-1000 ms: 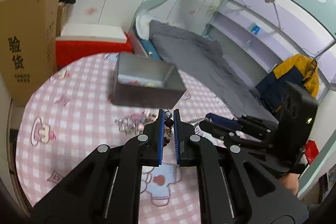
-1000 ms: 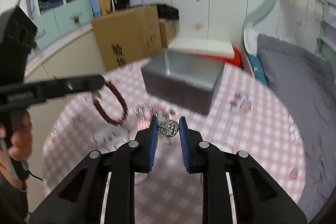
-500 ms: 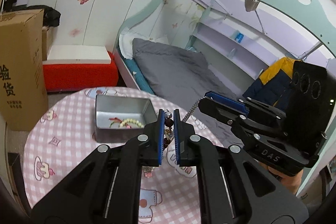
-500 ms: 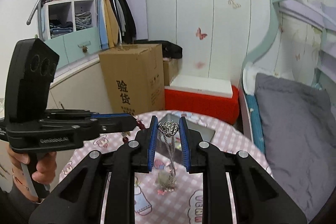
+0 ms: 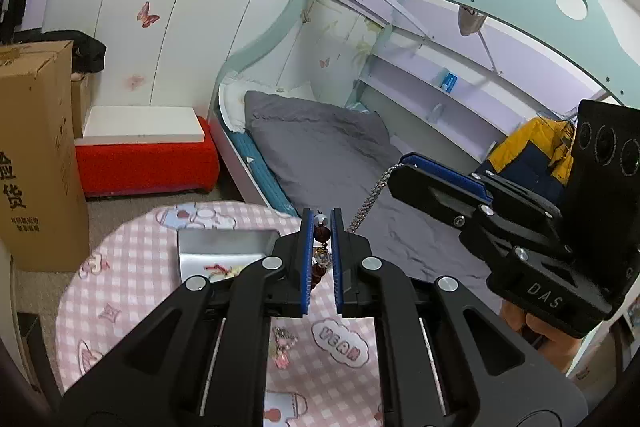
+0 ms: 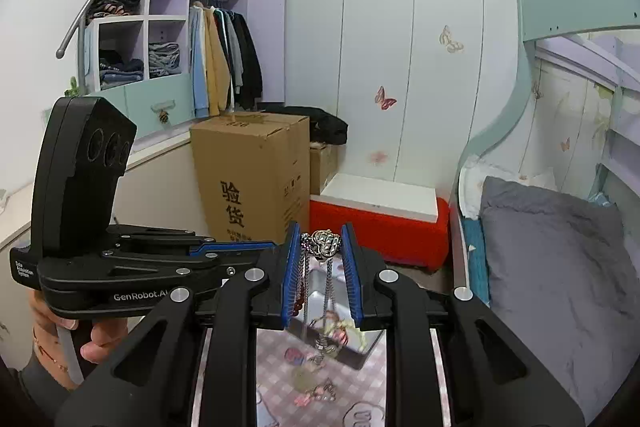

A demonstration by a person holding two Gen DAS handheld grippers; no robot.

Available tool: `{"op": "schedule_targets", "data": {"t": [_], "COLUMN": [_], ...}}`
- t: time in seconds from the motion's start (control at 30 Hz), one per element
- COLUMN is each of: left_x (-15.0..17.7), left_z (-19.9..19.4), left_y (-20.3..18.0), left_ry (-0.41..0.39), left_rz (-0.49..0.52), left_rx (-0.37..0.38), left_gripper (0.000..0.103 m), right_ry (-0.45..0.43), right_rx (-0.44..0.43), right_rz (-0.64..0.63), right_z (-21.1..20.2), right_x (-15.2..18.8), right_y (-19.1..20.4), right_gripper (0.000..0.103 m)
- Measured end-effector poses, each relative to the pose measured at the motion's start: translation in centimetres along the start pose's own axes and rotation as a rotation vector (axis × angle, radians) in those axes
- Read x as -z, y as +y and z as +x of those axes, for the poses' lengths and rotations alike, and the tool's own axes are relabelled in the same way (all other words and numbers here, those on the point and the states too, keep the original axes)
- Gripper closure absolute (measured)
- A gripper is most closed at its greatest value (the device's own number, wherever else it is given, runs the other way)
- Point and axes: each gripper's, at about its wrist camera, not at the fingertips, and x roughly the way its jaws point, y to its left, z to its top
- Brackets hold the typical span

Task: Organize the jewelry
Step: 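Lift both held pieces and carry them over the grey tin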

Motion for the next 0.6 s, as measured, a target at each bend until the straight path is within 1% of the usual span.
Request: {"op": "schedule_targets", "data": {"t": [0.17, 0.33, 0.47, 0.6], "left_x": [-2.5, -4.0, -3.9, -2.3], "left_z": [0.3, 2.0, 4.2, 7.2], "left_y": [0.2, 0.5, 1.7, 3.4], "left_ry": [-0.021, -0.014, 0.019, 0.093], "left_rz": [0.006, 0.019, 0.014, -0.013], "left_rx": [0.007, -0.016, -0.034, -0.032], "left_gripper": [0.094, 0.094, 0.094, 0.094], "right_ry": [-0.025, -0.035, -0.014, 0.045], "right_rx": [0.011, 0.022, 0.015, 0.001], "right_rz": [-0.011, -0.017, -0.004, 0.021], "right_z": [0.5, 2.0, 3.6, 5.9], "right_x": [-2.0, -3.4, -2.8, -0.5], "right_y": [-0.8, -1.8, -2.5, -3.1], "right_gripper": [0.085, 0.085, 0.085, 0.084]}}
